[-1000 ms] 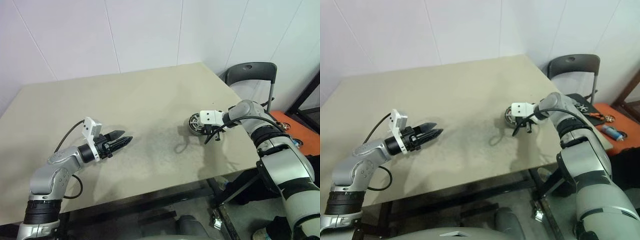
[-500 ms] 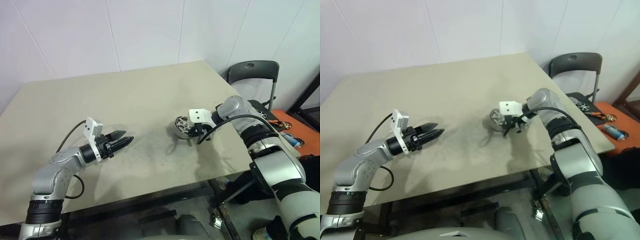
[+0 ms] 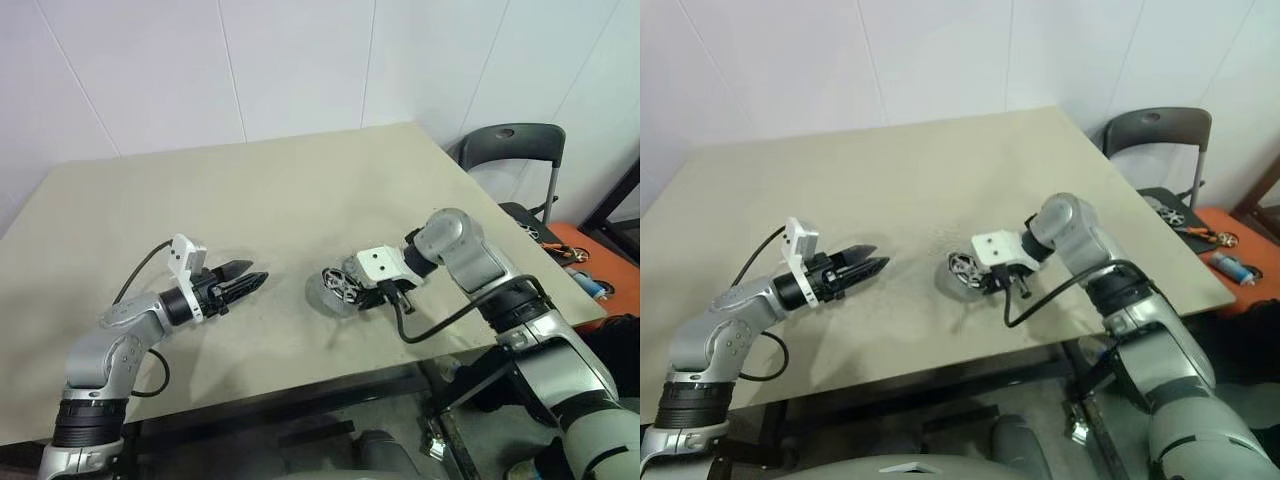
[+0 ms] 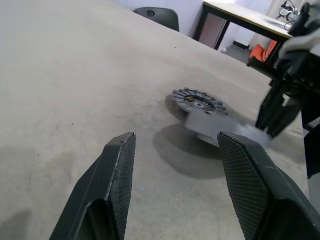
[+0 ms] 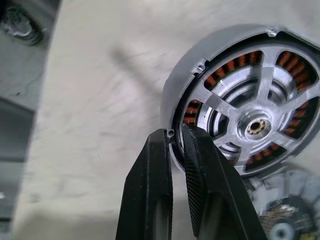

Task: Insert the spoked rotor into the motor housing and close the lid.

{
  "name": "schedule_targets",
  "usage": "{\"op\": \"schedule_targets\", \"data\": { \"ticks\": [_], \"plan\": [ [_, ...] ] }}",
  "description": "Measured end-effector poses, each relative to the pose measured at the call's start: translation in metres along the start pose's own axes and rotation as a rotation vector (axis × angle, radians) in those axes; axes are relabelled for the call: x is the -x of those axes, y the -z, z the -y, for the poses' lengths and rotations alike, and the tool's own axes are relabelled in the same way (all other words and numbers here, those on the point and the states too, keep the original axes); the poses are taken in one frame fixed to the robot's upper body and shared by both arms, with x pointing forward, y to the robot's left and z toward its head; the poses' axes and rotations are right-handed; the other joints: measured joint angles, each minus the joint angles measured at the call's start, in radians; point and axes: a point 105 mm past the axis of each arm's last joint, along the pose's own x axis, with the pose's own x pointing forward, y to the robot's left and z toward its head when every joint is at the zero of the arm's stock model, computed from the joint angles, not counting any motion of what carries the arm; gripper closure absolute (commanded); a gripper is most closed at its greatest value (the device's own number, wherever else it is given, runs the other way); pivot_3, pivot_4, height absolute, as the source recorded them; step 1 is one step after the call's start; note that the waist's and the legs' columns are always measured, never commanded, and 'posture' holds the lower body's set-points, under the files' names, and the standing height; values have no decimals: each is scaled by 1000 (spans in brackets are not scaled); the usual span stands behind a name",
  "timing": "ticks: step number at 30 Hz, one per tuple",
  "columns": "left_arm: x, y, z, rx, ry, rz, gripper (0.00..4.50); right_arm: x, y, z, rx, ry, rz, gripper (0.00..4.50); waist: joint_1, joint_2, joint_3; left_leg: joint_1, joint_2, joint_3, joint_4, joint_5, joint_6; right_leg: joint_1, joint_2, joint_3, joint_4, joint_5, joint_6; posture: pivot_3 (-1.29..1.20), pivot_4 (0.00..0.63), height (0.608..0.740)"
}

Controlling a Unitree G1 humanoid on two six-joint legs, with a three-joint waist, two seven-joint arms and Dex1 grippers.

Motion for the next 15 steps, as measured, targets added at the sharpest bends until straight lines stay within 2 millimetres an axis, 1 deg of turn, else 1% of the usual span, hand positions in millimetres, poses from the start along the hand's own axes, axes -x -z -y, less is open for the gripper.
{"op": "schedule_targets", "data": {
  "ticks": [2, 7, 11, 15],
  "plan": [
    [0, 1, 0, 2, -5, 0, 1712, 1, 2, -2, -6, -2, -10, 4420, 5, 0, 0, 1, 0, 0, 0, 0, 0, 1, 0, 0, 0, 0, 0, 0, 0, 740],
    [-1, 2, 0, 4, -8, -1, 1712, -5, 1, -2, -13, -6, -10, 4420, 9, 0, 0, 1, 0, 0, 0, 0, 0, 1, 0, 0, 0, 0, 0, 0, 0, 740],
    [-2, 3, 2, 8, -2, -1, 1712, -11, -2, 3, -20, -15, -8, 4420, 10, 0, 0, 1, 0, 0, 0, 0, 0, 1, 0, 0, 0, 0, 0, 0, 0, 740],
    [-2, 3, 2, 7, -2, -1, 1712, -10, -7, 10, -72, -13, -2, 4420, 7, 0, 0, 1, 0, 0, 0, 0, 0, 1, 0, 0, 0, 0, 0, 0, 0, 740]
  ]
}}
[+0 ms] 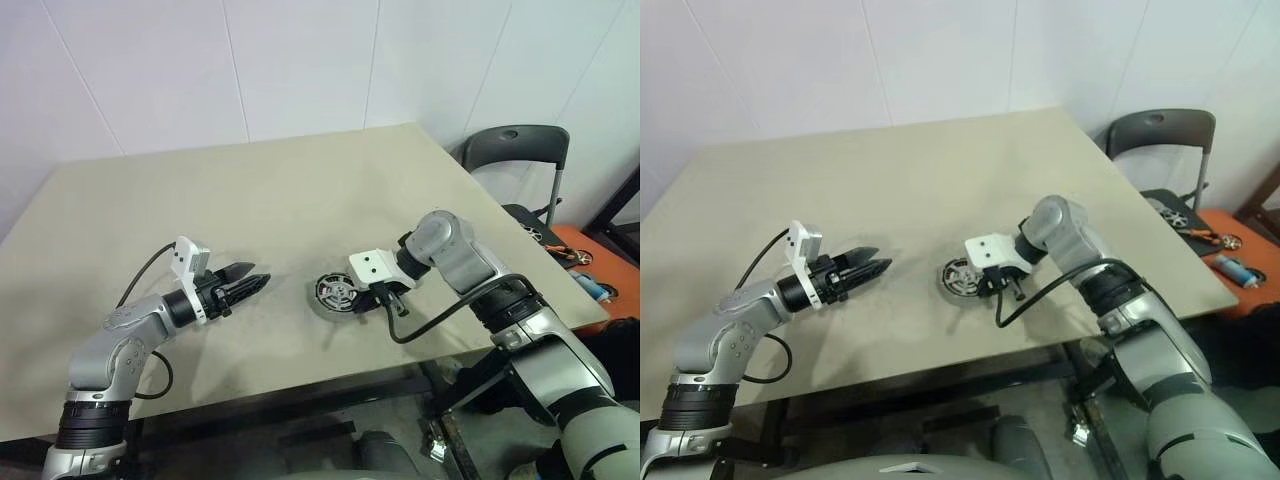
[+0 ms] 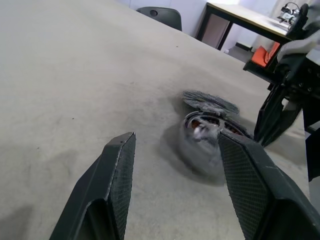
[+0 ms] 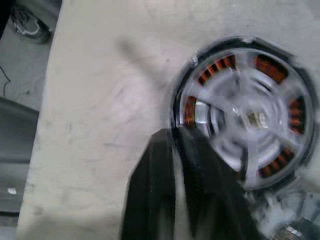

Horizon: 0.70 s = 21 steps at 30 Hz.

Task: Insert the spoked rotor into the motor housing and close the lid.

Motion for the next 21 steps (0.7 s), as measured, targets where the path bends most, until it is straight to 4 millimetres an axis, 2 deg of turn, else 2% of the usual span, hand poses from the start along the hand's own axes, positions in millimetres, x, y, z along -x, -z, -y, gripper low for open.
{"op": "schedule_targets", "data": {
  "ticks": [4, 15, 18, 21],
  "plan": [
    [0, 0, 0, 1, 0, 0, 1712, -1, -6, 7, -109, 3, 14, 4420, 2, 0, 0, 0, 0, -1, 0, 0, 0, 0, 0, 0, 0, 0, 0, 0, 0, 740],
    [2, 4, -1, 10, -10, -6, 1712, -8, -3, 3, -244, -35, 3, 4420, 2, 0, 0, 0, 0, 0, 0, 0, 0, 0, 0, -1, 0, 0, 0, 0, 0, 740],
    [2, 4, -1, 10, -10, -6, 1712, -8, -18, 12, -229, 13, 94, 3865, 0, 0, 0, 0, 0, -1, 0, 0, 0, -1, 0, -1, 0, 0, 0, 0, 0, 740],
    [2, 4, -1, 10, -10, -6, 1712, 9, -39, 23, -198, 77, 224, 2876, 4, 0, 0, -1, 0, -1, 0, 0, 0, 0, 0, -1, -1, 0, 0, 0, 0, 740]
  ]
}}
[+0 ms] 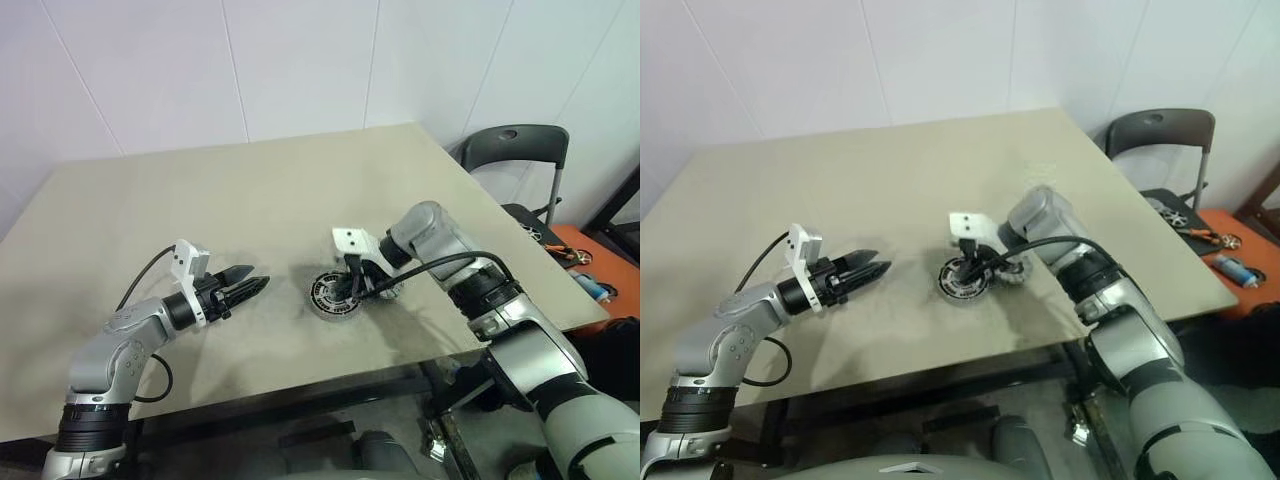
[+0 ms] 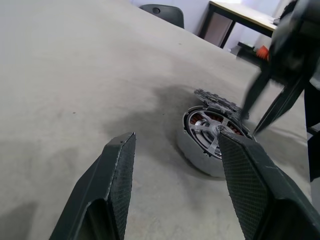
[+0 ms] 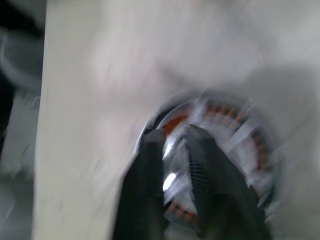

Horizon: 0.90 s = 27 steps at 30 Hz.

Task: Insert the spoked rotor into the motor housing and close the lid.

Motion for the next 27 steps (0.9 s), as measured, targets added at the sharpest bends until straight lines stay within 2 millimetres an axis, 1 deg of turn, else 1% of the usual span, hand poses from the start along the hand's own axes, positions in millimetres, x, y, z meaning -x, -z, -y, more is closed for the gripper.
{"op": "schedule_targets", "data": {
  "ticks": [1, 4, 7, 9, 10, 11, 12, 13, 14, 15, 17, 18, 20, 23, 25, 27],
  "plan": [
    [0, 0, 0, 1, 0, 0, 1712, 5, -5, -4, -7, -13, 19, 2579, 3, 0, 0, 0, 0, 0, 0, 0, 0, 0, 0, 0, 0, 0, 0, 0, 0, 740],
    [1, 0, 0, 3, 1, 0, 1712, 20, -14, -12, -55, -23, 70, 2579, 5, 0, 0, -1, 0, 0, 0, 0, 0, 0, -1, 0, -1, 0, 0, 0, 0, 740],
    [1, 0, 1, 0, 3, 1, 1712, 38, -18, -6, -191, 71, 208, 2579, 6, 0, 0, 0, 0, 0, 0, 0, 0, 0, 0, 0, 0, 0, 0, 0, 0, 740],
    [1, 0, 1, -2, 5, 2, 1712, 50, -10, 4, -329, 192, 311, 2579, 6, 0, 0, 0, 0, 0, 0, 0, 0, 0, 0, 0, 0, 0, 0, 0, 0, 740],
    [1, 0, 1, 0, 4, 2, 1712, 58, -8, 12, -445, 269, 414, 2579, 6, -1, 0, 0, 0, 0, 0, 0, 0, 0, 0, 0, 0, 0, 0, 0, 0, 740],
    [0, 0, 2, 5, 10, 6, 1712, 69, -2, 17, -597, 344, 547, 2579, 8, -1, 0, 0, 0, -1, 0, 0, 0, 0, 0, 0, 0, 0, 0, 0, 0, 740],
    [-2, -1, 3, 18, 17, 12, 1712, 75, 6, 17, -695, 388, 600, 2579, 10, 0, 0, 0, 0, 0, -1, 0, 0, 0, 0, 0, 0, 0, 0, 0, 0, 740],
    [-4, -4, 5, 44, 26, 31, 1712, 80, 17, 10, -775, 437, 647, 2579, 19, -1, -1, -1, 0, -1, -1, 0, 0, 0, 0, -1, 0, 0, 0, 0, 0, 740],
    [-3, -6, 3, 57, 20, 44, 1712, 79, 25, 3, -828, 450, 667, 2579, 24, -1, -1, -1, 0, -1, -1, 0, 0, -1, 0, -1, 0, 0, 0, 0, 0, 740],
    [-4, -9, 2, 81, 22, 53, 1712, 70, 39, -12, -907, 485, 676, 2579, 29, -1, -1, -1, 0, -1, -2, 0, 0, -2, 0, -1, 0, 0, 0, 0, 0, 740],
    [-5, -15, 1, 102, 31, 62, 1712, 47, 60, -39, -1036, 512, 667, 2579, 30, 0, -1, -2, 0, -1, -3, 0, 1, -2, 0, -1, 0, -1, 0, 0, 0, 740],
    [-6, -16, 1, 104, 40, 61, 1712, 36, 67, -49, -1085, 510, 650, 2579, 27, 1, 0, -2, 0, 1, -2, 0, 1, -2, 0, 0, 0, -1, 1, 0, 0, 740],
    [-12, -19, 4, 97, 77, 49, 1712, 31, 76, -64, -1118, 591, 636, 2579, 25, 2, 0, -1, -1, 3, 0, 0, 1, -1, 0, 2, 0, -1, 1, 0, 0, 740],
    [-20, -20, 4, 89, 111, 26, 1712, 31, 77, -73, -1131, 653, 652, 2579, 20, 1, 0, 2, 0, 3, 0, 0, 0, 1, 1, 2, 0, -3, 5, 0, 0, 740],
    [-24, -23, 4, 83, 133, 18, 1712, 35, 78, -72, -1133, 678, 671, 2579, 19, 2, 0, 3, 0, 3, 0, 0, 0, 2, 2, 2, 0, -3, 4, 0, 0, 740],
    [-26, -25, 5, 74, 147, 15, 1712, 45, 83, -67, -1128, 739, 680, 2579, 19, 2, 0, 3, 0, 3, 0, 0, 0, 3, 2, 2, 0, -3, 4, 0, 0, 740]
  ]
}}
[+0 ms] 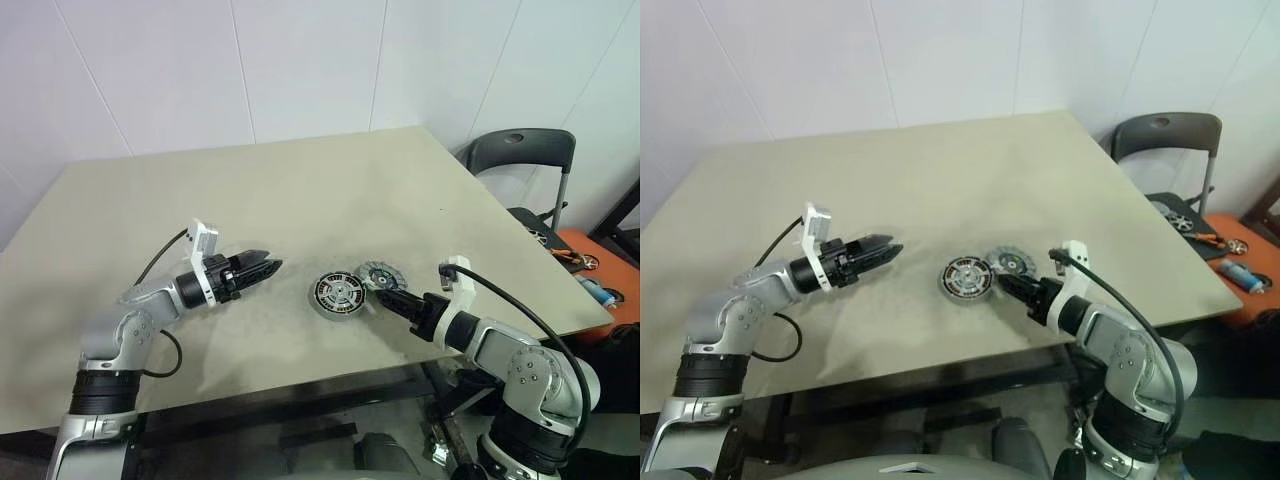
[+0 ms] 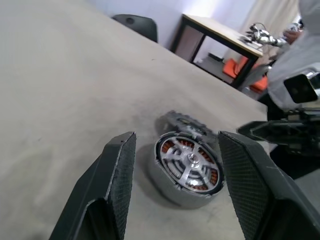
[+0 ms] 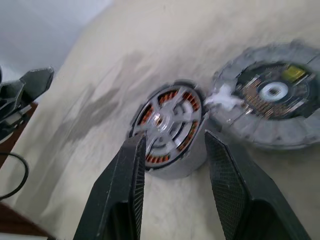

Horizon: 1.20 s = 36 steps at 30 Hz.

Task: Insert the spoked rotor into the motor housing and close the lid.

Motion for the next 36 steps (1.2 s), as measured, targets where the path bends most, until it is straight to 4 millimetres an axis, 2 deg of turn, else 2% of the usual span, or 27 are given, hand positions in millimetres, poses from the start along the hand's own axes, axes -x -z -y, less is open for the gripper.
{"op": "schedule_targets", "data": {
  "ticks": [4, 6, 8, 11, 15, 20, 26, 31, 36],
  "plan": [
    [-2, 3, -2, -7, -3, -20, 1712, 12, -16, 47, 107, 205, 7, 2579, 4, 0, 0, -2, 0, 0, -1, 0, 0, -1, -1, 0, -2, 0, 0, 0, 0, 740],
    [-1, 4, -2, -8, -7, -25, 1712, 15, -10, 65, 193, 284, -46, 2579, 4, 0, 0, -2, 0, 0, -2, -1, 1, -1, -1, 0, -3, 1, 0, 0, 0, 740],
    [-1, 5, -2, -10, -9, -31, 1712, 11, 4, 78, 212, 315, -97, 2579, -1, 0, 0, -2, 0, 0, -3, -1, 2, -2, -1, 0, -3, 1, -1, 0, 0, 740],
    [1, 9, -3, -4, -11, -39, 1712, 7, 4, 79, 249, 310, -98, 3177, -11, -2, -1, -2, 0, 1, -2, -1, 2, -1, -1, 1, -3, 1, -1, 0, 0, 740],
    [6, 9, -6, -13, -27, -51, 1712, 6, 11, 80, 277, 300, -110, 4465, -15, -3, -1, -1, 0, 0, -1, -1, 2, 0, 0, 0, -3, -1, 3, 0, 0, 740],
    [8, 9, -7, -21, -37, -46, 1712, 1, 22, 66, 279, 222, -135, 4465, -22, -3, -1, -1, 1, 0, -2, -1, 2, 0, 0, 0, -2, -1, 3, 0, 0, 740],
    [7, 12, -7, -16, -45, -42, 1712, -12, 45, 31, 248, 29, -224, 4465, -19, -2, -1, -1, 0, 0, -1, -1, 2, 0, 0, 0, -2, -1, 3, 0, 0, 740],
    [7, 13, -6, -17, -48, -42, 1712, -17, 39, 30, 257, 35, -215, 4465, -16, -3, -1, -2, 0, 0, -1, -1, 2, 0, 0, 0, -3, -1, 3, 0, 0, 740],
    [8, 16, -6, -11, -51, -46, 1712, -18, 35, 41, 224, 82, -198, 4465, -14, -3, -1, -2, 0, 0, -1, -1, 2, 0, -1, 0, -4, -1, 2, 0, 0, 740]
  ]
}}
